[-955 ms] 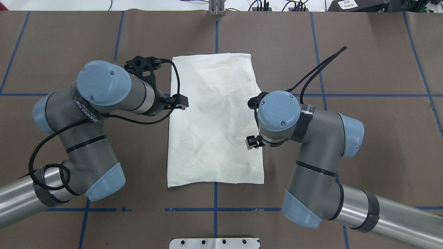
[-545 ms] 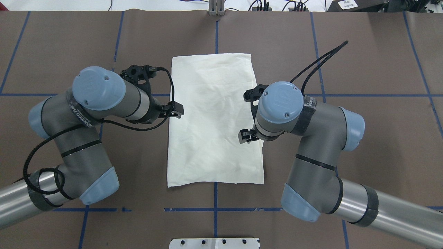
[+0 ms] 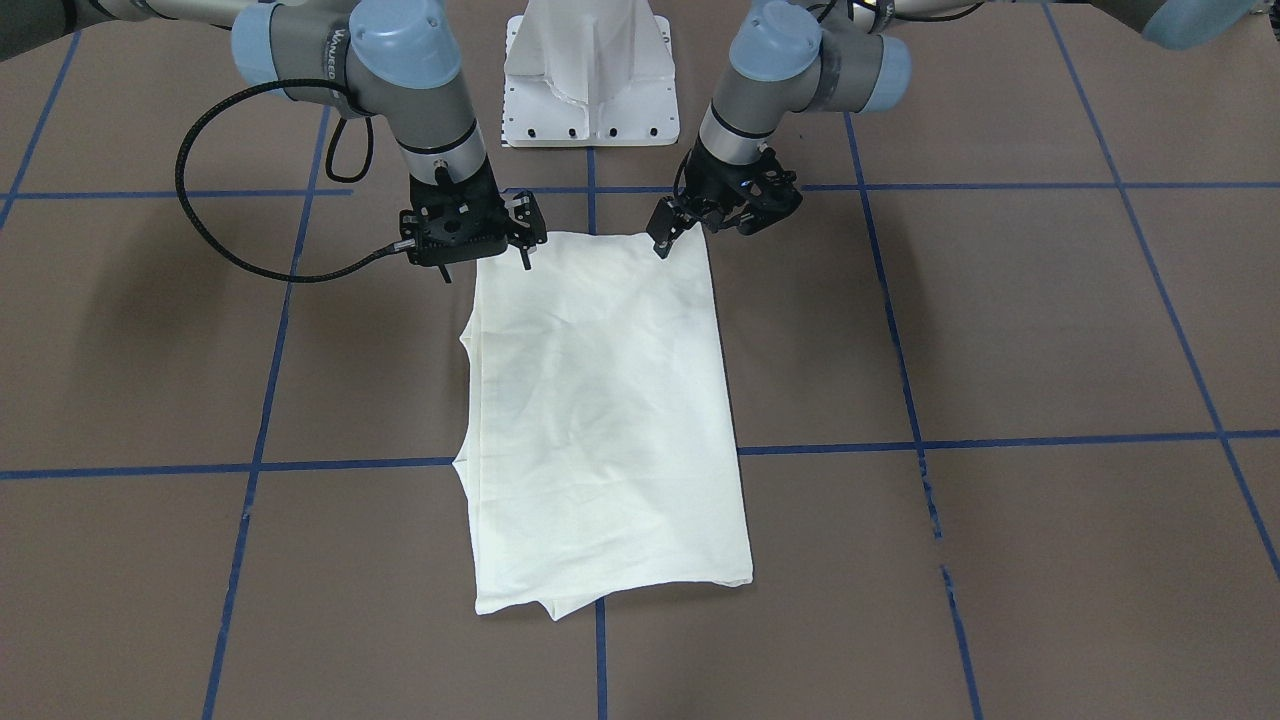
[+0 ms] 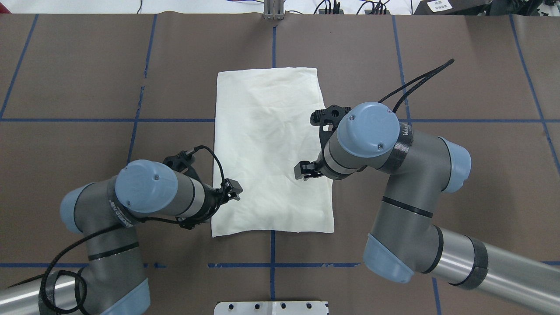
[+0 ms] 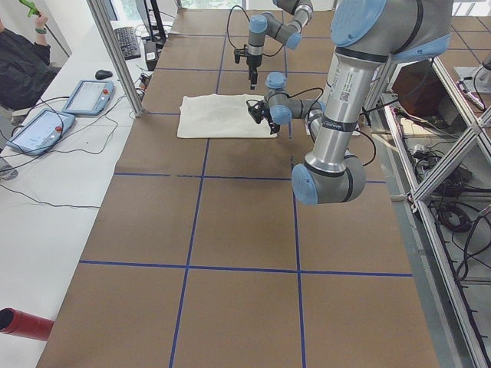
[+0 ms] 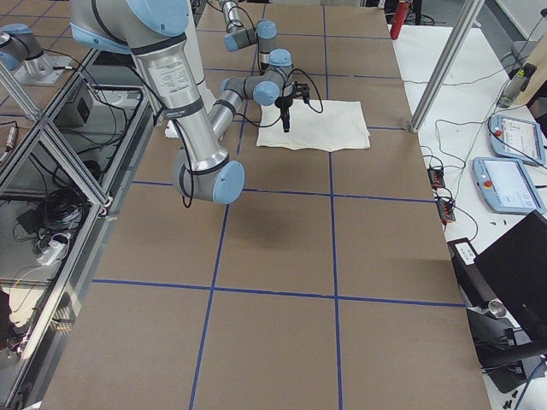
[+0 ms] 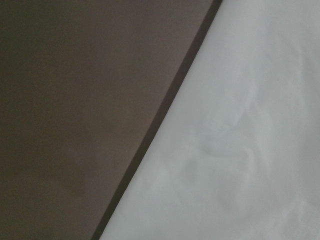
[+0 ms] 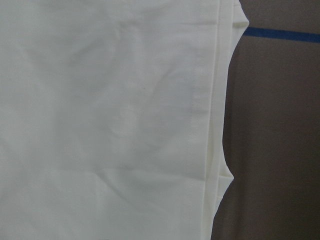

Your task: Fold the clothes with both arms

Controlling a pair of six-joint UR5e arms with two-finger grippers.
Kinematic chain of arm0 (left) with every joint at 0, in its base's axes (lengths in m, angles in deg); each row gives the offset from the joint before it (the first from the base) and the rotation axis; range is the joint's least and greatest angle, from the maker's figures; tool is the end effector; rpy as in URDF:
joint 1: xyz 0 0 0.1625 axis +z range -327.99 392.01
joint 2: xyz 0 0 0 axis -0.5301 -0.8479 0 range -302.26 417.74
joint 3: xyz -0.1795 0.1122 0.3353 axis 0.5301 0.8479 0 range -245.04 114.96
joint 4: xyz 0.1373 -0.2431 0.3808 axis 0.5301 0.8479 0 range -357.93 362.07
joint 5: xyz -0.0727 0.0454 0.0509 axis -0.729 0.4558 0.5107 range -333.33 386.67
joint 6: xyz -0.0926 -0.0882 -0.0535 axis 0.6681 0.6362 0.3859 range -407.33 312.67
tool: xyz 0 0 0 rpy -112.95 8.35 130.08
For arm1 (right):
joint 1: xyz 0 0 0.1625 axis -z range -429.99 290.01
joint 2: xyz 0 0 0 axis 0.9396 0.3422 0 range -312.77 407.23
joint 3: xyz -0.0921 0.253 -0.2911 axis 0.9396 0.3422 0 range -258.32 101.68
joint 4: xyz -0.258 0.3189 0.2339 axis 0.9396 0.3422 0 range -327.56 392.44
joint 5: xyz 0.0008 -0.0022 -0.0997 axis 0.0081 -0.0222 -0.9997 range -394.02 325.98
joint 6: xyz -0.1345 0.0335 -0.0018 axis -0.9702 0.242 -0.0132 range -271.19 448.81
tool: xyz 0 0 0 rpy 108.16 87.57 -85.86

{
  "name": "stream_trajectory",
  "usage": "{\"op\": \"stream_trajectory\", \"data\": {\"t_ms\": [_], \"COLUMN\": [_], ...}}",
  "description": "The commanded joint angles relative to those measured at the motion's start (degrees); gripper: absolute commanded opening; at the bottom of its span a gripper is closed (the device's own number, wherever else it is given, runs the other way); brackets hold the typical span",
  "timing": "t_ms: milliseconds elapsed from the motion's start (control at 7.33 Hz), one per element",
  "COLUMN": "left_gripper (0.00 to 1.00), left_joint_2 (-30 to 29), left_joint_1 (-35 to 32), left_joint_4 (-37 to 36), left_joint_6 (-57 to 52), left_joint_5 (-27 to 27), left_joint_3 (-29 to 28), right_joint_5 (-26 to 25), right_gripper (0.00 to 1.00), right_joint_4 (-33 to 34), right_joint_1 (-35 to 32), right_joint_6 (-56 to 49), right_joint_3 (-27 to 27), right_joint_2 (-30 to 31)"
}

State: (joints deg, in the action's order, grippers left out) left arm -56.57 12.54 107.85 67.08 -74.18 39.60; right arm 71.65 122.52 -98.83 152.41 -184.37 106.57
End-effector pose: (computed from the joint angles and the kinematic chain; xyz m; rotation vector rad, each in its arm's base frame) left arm 0.6092 -0.3293 0.2363 -0.2192 0.9600 -0.6140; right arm -0.5480 -0.4112 0.1930 0.1461 -0.8360 -0.0714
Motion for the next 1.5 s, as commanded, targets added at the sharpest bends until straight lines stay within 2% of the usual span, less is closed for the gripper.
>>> {"op": "stream_trajectory", "data": {"t_ms": [0,273,545,1091,1364], "left_gripper": [0.99,0.85,0.63,0.41,0.09], "left_joint_2": [0.2,0.1,0.3,-1.4,-1.3], "left_joint_1": [2.1,2.3,2.3,3.1,3.2], "left_joint_4": [-3.6,-3.8,-3.8,-6.2,-6.2], "left_joint_6": [2.0,2.5,2.6,2.6,2.6], "left_joint_5": [2.3,2.2,2.2,2.1,2.1], "left_joint_3": [0.0,-0.1,-0.2,-0.1,0.0], "right_joint_5": [0.0,0.0,0.0,0.0,0.0], "right_gripper": [1.0,1.0,1.0,1.0,1.0], "right_joint_4": [-0.1,-0.1,-0.1,-0.1,-0.1], "right_joint_1": [0.0,0.0,0.0,-0.2,-0.1], "right_joint_6": [0.3,0.3,0.3,0.2,0.3], "right_joint_3": [0.1,0.0,0.0,0.1,0.1], "right_joint_2": [0.0,0.0,0.0,0.6,0.9]}}
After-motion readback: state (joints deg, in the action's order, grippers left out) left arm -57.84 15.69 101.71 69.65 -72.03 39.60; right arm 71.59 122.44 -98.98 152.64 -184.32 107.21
